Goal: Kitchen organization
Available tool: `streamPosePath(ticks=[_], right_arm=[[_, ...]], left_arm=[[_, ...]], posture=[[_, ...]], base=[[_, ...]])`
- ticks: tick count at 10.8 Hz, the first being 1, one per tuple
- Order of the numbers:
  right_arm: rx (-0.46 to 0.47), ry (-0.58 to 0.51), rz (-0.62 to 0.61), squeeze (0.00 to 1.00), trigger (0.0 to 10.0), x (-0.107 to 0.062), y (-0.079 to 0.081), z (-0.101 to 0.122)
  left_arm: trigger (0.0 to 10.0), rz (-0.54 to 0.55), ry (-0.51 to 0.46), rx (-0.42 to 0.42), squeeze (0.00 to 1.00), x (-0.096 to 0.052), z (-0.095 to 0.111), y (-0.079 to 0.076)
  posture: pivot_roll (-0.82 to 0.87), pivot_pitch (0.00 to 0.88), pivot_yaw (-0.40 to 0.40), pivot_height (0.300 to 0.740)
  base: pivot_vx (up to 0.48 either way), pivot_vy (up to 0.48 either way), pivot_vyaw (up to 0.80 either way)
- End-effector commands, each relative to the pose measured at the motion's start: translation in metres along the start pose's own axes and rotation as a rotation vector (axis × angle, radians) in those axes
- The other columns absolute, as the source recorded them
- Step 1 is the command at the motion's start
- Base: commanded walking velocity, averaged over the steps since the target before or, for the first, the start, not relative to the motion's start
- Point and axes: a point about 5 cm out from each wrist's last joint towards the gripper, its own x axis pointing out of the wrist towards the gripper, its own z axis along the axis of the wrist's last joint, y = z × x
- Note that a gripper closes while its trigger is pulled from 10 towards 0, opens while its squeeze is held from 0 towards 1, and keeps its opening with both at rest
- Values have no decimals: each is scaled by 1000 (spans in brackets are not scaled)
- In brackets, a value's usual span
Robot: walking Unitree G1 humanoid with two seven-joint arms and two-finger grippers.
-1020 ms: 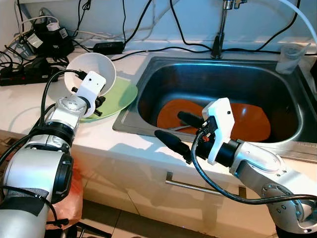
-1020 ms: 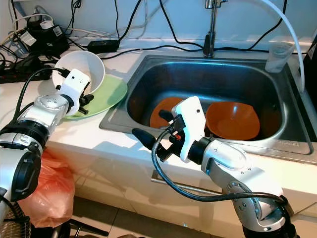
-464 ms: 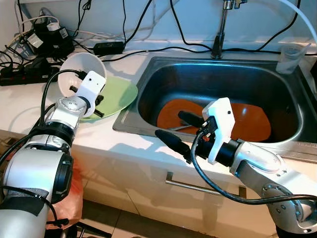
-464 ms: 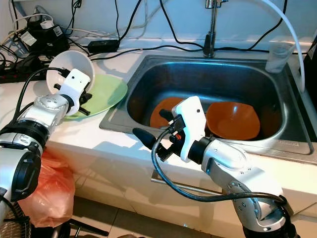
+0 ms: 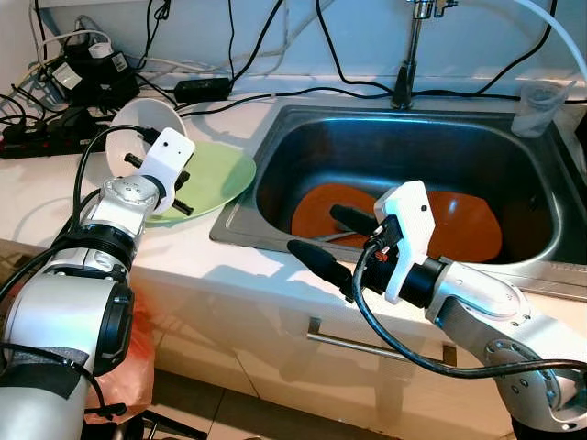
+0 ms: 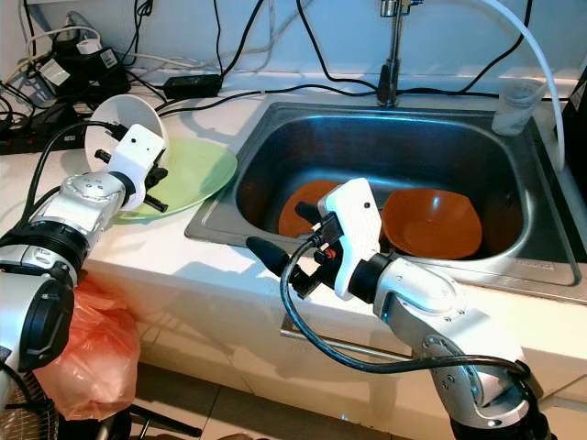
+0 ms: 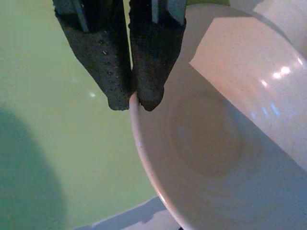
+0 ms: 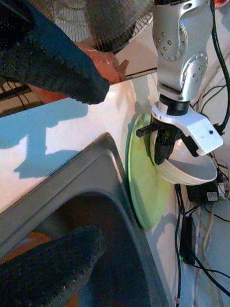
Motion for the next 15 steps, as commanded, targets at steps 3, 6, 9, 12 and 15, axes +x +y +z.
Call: streamPosePath(ticks=[3, 6, 9, 12, 15], right_arm=[[-12, -11, 14, 0, 10000, 1, 2, 2], [-13, -12, 12, 0, 10000, 2, 1, 2], [-14, -13, 10, 0, 10000, 1, 1, 2], [-14, -15, 7, 0, 10000, 1, 1, 2], [-13, -15, 4, 0, 10000, 1, 0, 2]], left_arm=[[10000, -14, 10, -32, 1000, -1, -2, 2], [0, -12, 11, -7, 0, -1, -2, 2], [0, -24, 10, -22, 0, -1, -3, 1], [0, -22, 11, -26, 0, -1, -3, 2], [0, -12, 4, -30, 0, -1, -2, 4]], posture=[[-152, 0, 148, 740], [-155, 0, 150, 740], [-155, 0, 150, 740], [-156, 0, 152, 740], [-156, 0, 152, 740]], base=[[0, 0, 0], [0, 0, 0], [0, 0, 0], [0, 0, 0], [0, 0, 0]])
